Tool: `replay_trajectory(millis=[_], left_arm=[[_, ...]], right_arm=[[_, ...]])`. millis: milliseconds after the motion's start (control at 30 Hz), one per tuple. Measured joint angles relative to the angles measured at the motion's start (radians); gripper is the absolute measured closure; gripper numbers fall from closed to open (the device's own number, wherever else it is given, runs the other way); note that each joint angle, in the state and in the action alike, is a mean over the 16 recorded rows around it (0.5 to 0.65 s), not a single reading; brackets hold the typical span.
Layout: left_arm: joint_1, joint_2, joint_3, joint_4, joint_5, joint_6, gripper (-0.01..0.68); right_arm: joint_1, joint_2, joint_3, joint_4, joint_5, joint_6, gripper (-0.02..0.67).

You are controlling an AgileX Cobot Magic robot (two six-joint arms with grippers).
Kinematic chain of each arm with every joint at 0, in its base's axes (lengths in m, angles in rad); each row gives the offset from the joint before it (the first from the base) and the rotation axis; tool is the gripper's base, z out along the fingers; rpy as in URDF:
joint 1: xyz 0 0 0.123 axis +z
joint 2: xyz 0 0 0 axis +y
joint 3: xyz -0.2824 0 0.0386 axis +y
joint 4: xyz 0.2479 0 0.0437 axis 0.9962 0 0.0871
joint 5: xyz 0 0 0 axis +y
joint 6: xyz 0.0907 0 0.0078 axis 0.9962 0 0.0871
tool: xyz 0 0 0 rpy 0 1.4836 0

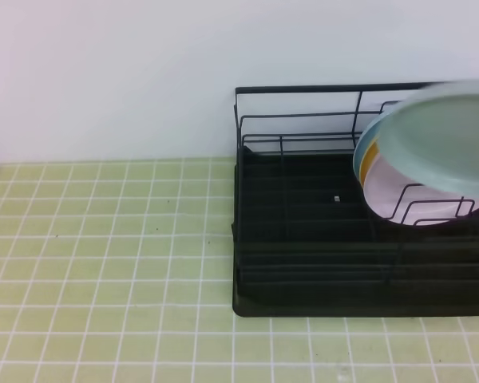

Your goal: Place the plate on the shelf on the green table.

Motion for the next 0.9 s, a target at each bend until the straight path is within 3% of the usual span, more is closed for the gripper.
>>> replay_trajectory(millis=[233,400,600,900], left_arm=[[0.000,-0.296,0.371,0.015,-0.293,0.005,0.674],[0.000,-0.413,0.546,0.036,-0.424,0.028,0.674],[0.000,-0.458,0.632,0.061,-0.476,0.059,0.674],[0.000,-0.462,0.648,0.080,-0.499,0.073,0.674]], right_arm=[[0.000,0.099,-0.085,-0.151,0.070,-0.011,0.653],[0.000,0.175,-0.148,-0.199,0.104,-0.034,0.646],[0.000,0.255,-0.209,-0.227,0.133,-0.072,0.646],[0.000,0.331,-0.242,-0.237,0.138,-0.132,0.652]])
